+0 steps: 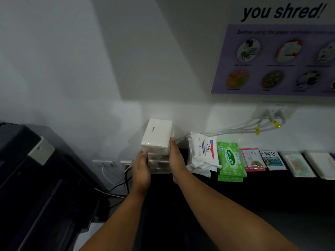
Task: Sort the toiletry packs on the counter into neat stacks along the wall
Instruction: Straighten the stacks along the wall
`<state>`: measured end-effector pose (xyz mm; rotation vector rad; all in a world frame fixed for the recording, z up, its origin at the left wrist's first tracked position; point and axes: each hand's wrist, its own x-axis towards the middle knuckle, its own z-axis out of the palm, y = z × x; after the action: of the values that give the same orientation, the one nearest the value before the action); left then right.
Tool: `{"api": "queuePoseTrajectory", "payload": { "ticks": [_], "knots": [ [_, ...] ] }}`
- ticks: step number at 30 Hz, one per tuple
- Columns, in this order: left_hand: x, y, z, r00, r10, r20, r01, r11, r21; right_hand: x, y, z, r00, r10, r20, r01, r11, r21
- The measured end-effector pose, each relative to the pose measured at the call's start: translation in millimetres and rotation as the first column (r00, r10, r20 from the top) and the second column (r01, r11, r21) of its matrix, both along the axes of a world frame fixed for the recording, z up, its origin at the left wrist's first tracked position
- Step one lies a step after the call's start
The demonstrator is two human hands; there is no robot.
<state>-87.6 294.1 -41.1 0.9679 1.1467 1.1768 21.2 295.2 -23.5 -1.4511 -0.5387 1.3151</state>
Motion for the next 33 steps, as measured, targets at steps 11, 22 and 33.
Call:
{"api": "queuePoseTrajectory", "payload": {
  "ticks": [11,22,33],
  "knots": [
    [6,9,28,0.951,-0.238,0.198,0.268,0.952,-0.146,7,-11,25,0.988,0.087,-0.127,-0.097,0.992,-0.075],
    [-8,-56,4,0.955,-0.239,0.175,0.27,0.946,-0.181,-1,-81,-7,0.983,0.052,-0.174,-0.052,0.999,0.007],
    [10,-45,8,0.934,-0.333,0.128,0.351,0.921,-0.168,19,-70,-2,0.988,0.049,-0.145,-0.046,0.999,0.025]
  ]
}}
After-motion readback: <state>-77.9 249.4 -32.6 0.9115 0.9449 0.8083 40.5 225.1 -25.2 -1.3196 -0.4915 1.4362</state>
